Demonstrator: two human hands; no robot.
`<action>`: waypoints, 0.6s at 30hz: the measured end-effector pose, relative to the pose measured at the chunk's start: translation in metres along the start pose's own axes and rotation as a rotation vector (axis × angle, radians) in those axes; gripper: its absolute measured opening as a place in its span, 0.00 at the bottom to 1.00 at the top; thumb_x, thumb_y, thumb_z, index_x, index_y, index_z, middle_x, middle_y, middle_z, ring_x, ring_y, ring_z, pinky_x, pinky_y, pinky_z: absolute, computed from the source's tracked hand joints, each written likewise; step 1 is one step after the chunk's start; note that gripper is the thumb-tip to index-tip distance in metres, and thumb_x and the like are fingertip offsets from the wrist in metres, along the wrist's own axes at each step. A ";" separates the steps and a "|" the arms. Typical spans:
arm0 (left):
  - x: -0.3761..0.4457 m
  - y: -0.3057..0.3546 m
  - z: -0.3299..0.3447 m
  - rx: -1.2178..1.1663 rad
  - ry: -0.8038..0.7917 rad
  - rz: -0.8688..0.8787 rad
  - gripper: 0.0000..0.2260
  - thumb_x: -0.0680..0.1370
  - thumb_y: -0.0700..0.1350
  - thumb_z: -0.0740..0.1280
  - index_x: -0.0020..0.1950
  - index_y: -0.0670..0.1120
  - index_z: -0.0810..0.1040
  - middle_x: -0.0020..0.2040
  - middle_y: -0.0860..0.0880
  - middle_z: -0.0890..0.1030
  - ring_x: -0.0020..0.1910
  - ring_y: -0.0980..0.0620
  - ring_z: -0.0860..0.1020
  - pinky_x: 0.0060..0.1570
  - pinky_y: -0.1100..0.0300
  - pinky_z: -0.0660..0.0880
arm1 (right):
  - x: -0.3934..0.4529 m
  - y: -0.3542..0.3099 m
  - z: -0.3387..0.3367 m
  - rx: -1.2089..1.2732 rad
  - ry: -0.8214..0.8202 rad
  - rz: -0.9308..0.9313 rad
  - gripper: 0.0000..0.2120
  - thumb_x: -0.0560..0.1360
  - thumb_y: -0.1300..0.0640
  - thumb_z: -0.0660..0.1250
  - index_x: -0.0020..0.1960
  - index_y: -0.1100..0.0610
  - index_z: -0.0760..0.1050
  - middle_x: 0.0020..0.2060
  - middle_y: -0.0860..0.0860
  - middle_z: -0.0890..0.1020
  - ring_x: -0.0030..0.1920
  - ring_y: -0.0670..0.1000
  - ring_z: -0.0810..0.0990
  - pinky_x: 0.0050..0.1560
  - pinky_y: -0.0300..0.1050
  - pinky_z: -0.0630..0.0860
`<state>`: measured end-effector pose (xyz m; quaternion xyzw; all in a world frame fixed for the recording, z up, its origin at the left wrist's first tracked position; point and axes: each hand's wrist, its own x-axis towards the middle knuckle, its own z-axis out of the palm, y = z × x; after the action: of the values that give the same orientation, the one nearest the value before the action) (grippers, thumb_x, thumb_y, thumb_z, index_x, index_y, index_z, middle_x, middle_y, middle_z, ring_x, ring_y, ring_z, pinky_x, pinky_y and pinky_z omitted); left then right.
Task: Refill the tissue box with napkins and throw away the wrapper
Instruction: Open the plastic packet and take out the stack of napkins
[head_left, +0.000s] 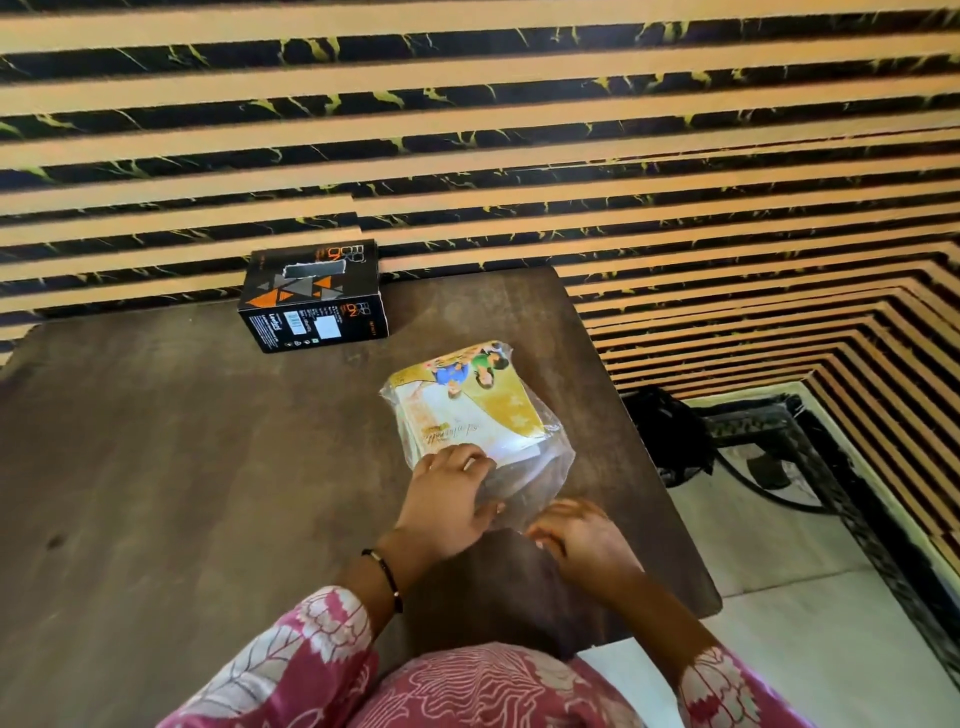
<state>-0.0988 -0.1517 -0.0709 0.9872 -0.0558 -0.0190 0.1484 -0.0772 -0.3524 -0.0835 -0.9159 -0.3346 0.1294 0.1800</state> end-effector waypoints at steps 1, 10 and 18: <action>0.000 0.002 0.001 0.026 0.010 0.003 0.22 0.72 0.58 0.62 0.64 0.51 0.70 0.64 0.50 0.70 0.64 0.47 0.67 0.62 0.50 0.62 | -0.001 0.000 0.001 -0.008 -0.008 -0.021 0.13 0.73 0.56 0.59 0.51 0.52 0.80 0.52 0.49 0.83 0.56 0.50 0.77 0.62 0.44 0.68; 0.000 0.014 0.004 0.217 -0.066 0.026 0.20 0.75 0.56 0.61 0.61 0.46 0.69 0.60 0.46 0.70 0.60 0.44 0.67 0.58 0.50 0.64 | -0.010 0.000 0.004 -0.088 0.190 -0.122 0.08 0.69 0.52 0.59 0.38 0.46 0.77 0.35 0.42 0.81 0.38 0.43 0.78 0.37 0.35 0.75; 0.003 0.012 0.013 0.147 -0.156 -0.061 0.16 0.76 0.52 0.60 0.60 0.45 0.69 0.59 0.45 0.73 0.61 0.44 0.70 0.58 0.51 0.68 | 0.010 -0.003 -0.008 0.072 0.287 -0.080 0.08 0.72 0.56 0.59 0.40 0.55 0.77 0.38 0.49 0.80 0.40 0.49 0.77 0.39 0.42 0.75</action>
<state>-0.0976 -0.1671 -0.0796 0.9921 -0.0383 -0.0963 0.0702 -0.0684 -0.3456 -0.0767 -0.9039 -0.3369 0.0016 0.2635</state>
